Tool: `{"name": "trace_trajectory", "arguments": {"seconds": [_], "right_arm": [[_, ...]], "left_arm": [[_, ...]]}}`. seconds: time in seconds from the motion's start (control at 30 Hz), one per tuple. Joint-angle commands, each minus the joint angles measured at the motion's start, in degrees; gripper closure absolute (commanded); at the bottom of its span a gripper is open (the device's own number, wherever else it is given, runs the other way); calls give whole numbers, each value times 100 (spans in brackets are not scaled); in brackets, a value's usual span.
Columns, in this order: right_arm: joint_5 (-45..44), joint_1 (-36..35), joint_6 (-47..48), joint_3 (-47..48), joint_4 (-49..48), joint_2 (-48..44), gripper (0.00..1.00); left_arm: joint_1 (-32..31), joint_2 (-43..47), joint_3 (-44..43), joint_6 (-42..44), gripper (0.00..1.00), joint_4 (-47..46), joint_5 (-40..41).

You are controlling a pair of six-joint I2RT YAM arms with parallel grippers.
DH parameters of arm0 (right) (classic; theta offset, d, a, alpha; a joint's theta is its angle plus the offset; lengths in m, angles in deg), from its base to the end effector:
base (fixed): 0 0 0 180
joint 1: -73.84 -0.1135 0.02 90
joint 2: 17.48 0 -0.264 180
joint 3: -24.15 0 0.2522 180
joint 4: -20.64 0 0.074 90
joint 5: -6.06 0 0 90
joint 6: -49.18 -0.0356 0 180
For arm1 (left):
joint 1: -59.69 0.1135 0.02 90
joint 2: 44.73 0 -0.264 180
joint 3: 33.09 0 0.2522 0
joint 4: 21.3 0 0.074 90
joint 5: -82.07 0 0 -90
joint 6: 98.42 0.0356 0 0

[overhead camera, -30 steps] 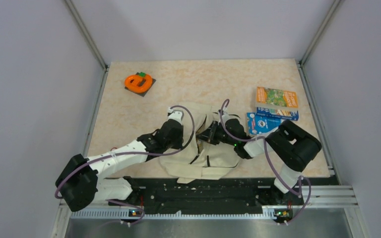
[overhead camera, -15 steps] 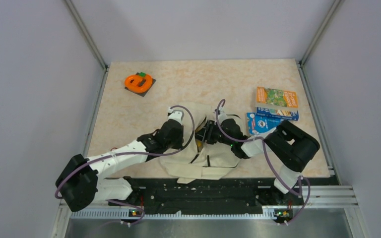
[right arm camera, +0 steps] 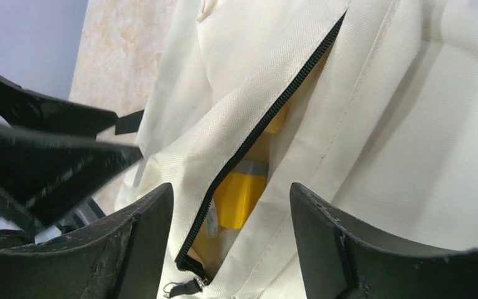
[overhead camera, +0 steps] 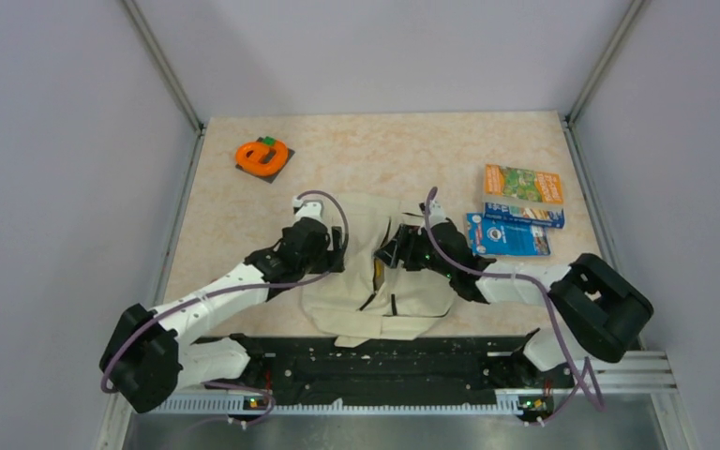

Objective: Pack the student bag
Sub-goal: Place the stationery in the student bag, then pick up the personal item from the center of the board.

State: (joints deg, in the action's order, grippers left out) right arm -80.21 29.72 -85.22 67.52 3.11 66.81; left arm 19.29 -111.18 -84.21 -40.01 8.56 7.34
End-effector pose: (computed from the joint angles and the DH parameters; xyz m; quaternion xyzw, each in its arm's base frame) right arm 0.2029 0.1999 0.1675 -0.0158 0.8354 0.4025 0.3741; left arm 0.1844 -0.1446 0.2120 0.0199 0.9175 -0.1226 0.3778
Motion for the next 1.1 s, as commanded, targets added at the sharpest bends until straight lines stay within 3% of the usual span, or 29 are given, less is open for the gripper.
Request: {"name": "trace_trajectory", "arguments": {"seconds": [0.0,0.3,0.53,0.73,1.07], "right_arm": [[-355,-38,534,-57,812,-631,31],[-772,373,1135,-114,2094,-1794,23],[-1004,569,1373,1,2668,-2290,21],[-947,581,1384,188,2819,-2338,22],[-803,585,1209,142,2652,-2300,24]], "left_arm": [[658,308,-298,-143,10,283,448],[3291,1305,236,-968,7,463,715],[4866,1950,575,-1212,2,1072,1656],[5937,2158,999,-1409,2,1080,1008],[6225,2343,1661,-1480,10,663,254]]}}
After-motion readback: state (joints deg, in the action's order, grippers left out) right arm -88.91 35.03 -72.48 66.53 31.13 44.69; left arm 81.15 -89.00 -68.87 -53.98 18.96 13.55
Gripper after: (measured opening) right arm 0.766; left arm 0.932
